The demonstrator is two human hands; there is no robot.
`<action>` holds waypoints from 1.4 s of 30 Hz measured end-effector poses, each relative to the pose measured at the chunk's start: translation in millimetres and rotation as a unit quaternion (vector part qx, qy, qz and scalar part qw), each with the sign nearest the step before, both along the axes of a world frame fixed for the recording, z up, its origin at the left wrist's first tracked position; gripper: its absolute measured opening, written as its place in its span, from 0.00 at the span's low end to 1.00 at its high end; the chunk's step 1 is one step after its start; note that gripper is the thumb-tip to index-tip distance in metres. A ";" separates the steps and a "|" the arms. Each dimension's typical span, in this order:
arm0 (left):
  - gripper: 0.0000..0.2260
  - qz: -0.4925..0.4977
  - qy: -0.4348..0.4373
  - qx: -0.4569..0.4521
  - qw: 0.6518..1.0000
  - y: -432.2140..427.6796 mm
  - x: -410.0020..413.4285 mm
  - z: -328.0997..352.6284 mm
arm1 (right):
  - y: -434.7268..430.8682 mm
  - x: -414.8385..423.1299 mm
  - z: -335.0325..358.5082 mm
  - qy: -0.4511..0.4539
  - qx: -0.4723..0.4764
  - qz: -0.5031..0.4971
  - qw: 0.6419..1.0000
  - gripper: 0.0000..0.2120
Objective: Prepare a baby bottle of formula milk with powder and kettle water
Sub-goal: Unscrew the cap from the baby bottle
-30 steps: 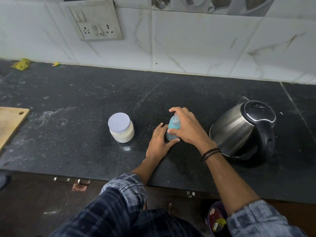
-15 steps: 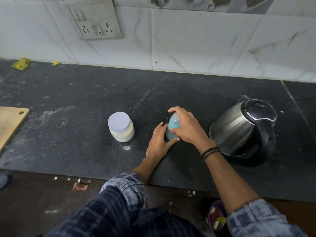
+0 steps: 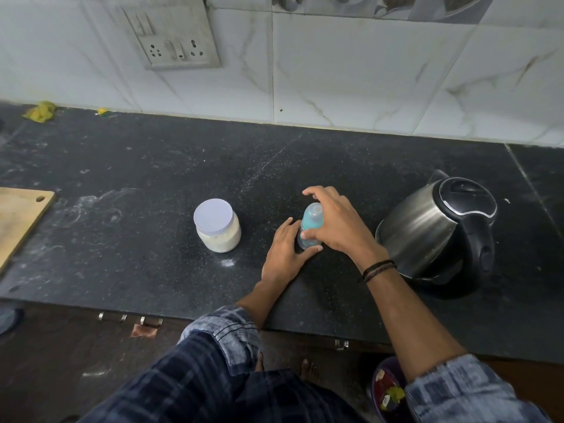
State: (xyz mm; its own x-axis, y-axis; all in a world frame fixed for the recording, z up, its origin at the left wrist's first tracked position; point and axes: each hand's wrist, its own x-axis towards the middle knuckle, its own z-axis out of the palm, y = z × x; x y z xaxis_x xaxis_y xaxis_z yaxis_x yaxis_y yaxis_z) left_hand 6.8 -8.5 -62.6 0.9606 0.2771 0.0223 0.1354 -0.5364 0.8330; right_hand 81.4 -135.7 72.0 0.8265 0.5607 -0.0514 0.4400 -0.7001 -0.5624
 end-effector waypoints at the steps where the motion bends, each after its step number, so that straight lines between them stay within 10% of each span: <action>1: 0.32 0.001 -0.001 0.001 1.000 -0.2 0.0 -0.3 | -0.1 -0.1 0.6 -0.004 0.000 -0.004 1.000 0.37; 42: 0.33 0.006 -0.006 0.008 1.000 -0.8 0.1 -1.4 | -4.8 -2.7 -1.2 0.003 0.033 -0.008 0.999 0.35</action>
State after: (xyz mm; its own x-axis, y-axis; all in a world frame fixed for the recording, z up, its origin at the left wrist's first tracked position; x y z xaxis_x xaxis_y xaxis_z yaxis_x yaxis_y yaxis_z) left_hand 6.9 -9.4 -63.9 0.9569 0.2878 0.0391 0.1312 -0.5483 0.8259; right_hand 78.8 -140.5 70.8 0.8355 0.5491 -0.0200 0.4251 -0.6690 -0.6097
